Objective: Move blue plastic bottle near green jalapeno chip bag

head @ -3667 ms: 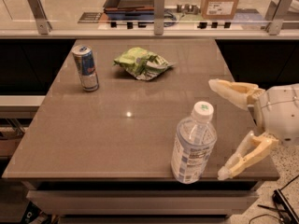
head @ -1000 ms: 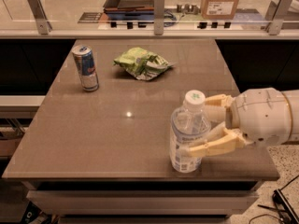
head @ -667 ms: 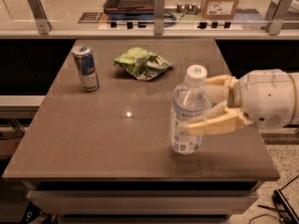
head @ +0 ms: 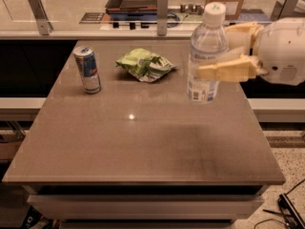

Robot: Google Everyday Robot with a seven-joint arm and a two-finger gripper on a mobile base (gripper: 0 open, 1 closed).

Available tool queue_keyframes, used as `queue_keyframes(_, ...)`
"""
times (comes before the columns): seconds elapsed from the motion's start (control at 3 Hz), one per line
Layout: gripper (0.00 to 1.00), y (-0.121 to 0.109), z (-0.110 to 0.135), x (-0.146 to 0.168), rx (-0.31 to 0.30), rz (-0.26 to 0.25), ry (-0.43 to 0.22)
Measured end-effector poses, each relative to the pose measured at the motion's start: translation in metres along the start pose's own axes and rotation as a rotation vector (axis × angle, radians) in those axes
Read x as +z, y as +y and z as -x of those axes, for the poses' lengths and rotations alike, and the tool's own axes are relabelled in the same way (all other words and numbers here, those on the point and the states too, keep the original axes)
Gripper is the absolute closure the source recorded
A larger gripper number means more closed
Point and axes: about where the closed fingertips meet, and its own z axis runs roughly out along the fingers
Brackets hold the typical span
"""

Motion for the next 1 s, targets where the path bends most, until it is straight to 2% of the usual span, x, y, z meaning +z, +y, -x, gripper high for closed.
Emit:
queue_keyframes(0.33,1.00,-0.051,0.001,0.000,-0.015,-0.104,0.027)
queue_keyframes(0.67,1.00,-0.092,-0.017,0.013,0.024,-0.140,0.051)
queue_keyframes(1.0,1.00,-0.118,-0.043,0.027,0.099,-0.139,0.028)
